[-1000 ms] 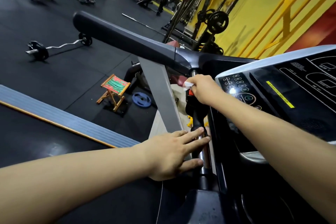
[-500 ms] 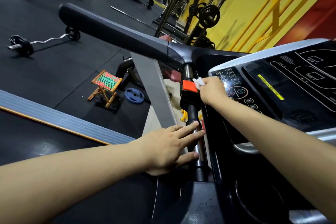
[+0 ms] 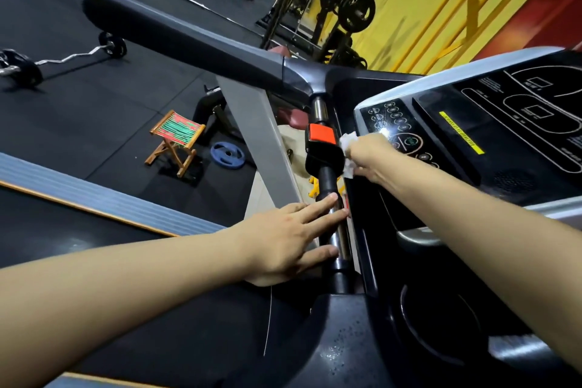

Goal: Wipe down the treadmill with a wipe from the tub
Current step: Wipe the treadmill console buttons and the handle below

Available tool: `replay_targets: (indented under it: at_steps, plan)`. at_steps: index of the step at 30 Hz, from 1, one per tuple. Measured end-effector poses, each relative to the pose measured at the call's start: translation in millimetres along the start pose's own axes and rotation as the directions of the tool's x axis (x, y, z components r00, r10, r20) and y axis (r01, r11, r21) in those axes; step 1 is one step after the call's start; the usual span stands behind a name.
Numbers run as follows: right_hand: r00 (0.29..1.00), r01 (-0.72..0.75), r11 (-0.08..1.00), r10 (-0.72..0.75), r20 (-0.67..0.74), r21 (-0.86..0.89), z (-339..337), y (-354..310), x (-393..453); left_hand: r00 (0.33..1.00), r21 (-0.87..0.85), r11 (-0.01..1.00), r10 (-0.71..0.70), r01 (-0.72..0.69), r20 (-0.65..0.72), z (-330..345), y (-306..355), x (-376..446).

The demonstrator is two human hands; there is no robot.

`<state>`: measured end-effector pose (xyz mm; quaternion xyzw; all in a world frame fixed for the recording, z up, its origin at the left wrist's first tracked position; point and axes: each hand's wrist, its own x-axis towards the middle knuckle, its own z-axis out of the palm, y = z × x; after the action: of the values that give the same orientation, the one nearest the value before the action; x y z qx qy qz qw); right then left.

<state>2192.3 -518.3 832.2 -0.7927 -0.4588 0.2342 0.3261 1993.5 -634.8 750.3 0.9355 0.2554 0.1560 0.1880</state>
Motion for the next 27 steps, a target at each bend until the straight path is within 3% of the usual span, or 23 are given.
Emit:
replay_targets:
  at_steps: [2, 4, 5, 7, 9, 12, 14, 17, 20, 23, 25, 27]
  plan:
    - [0.931, 0.328, 0.913, -0.356, -0.081, -0.244, -5, -2, -11, 1.0, 0.005, 1.0, -0.01, 0.01, 0.006, 0, 0, 1]
    - [0.795, 0.584, 0.701, -0.595, 0.115, -0.41, 2, -18, -20, 1.0, 0.001, 1.0, -0.024, 0.024, 0.016, -1, 1, 1]
    - [0.727, 0.667, 0.538, -0.621, 0.293, -0.516, 10, -27, -21, 1.0, 0.004, 1.0, -0.025, 0.025, 0.015, -1, 2, 1]
    - [0.678, 0.686, 0.174, -0.503, 0.535, -0.706, 32, -46, -23, 1.0, 0.018, 1.0, -0.015, 0.015, 0.0, 0, 3, 2]
    - [0.724, 0.583, -0.104, -0.384, 0.573, -0.806, 56, -61, -28, 1.0, 0.023, 1.0, 0.001, -0.001, -0.015, 2, 1, 3]
    - [0.752, 0.459, -0.467, -0.249, 0.61, -0.756, 84, -60, -39, 1.0, 0.025, 1.0, 0.001, 0.0, -0.015, 4, -3, 4]
    - [0.725, 0.452, -0.603, -0.182, 0.665, -0.658, 91, -46, -47, 1.0, 0.023, 1.0, -0.008, 0.008, -0.007, 7, -5, 5]
    - [0.686, 0.496, -0.641, -0.122, 0.717, -0.585, 82, -32, -53, 0.999, 0.039, 0.999, -0.005, 0.006, -0.033, 8, -4, 6]
    - [0.655, 0.463, -0.662, -0.192, 0.731, -0.589, 74, -38, -46, 0.999, 0.052, 0.999, 0.009, -0.007, -0.041, 8, -6, 7]
    - [0.611, 0.556, -0.634, -0.126, 0.781, -0.538, 66, -37, -52, 0.998, 0.074, 0.997, 0.019, -0.014, -0.057, 8, -5, 7]
    - [0.574, 0.634, -0.58, -0.09, 0.814, -0.511, 51, -30, -55, 0.997, 0.098, 0.995, 0.031, -0.025, -0.067, 8, -3, 8]
    - [0.561, 0.706, -0.42, -0.16, 0.812, -0.57, 25, -24, -52, 0.997, 0.118, 0.993, 0.025, -0.016, -0.071, 8, 1, 7]
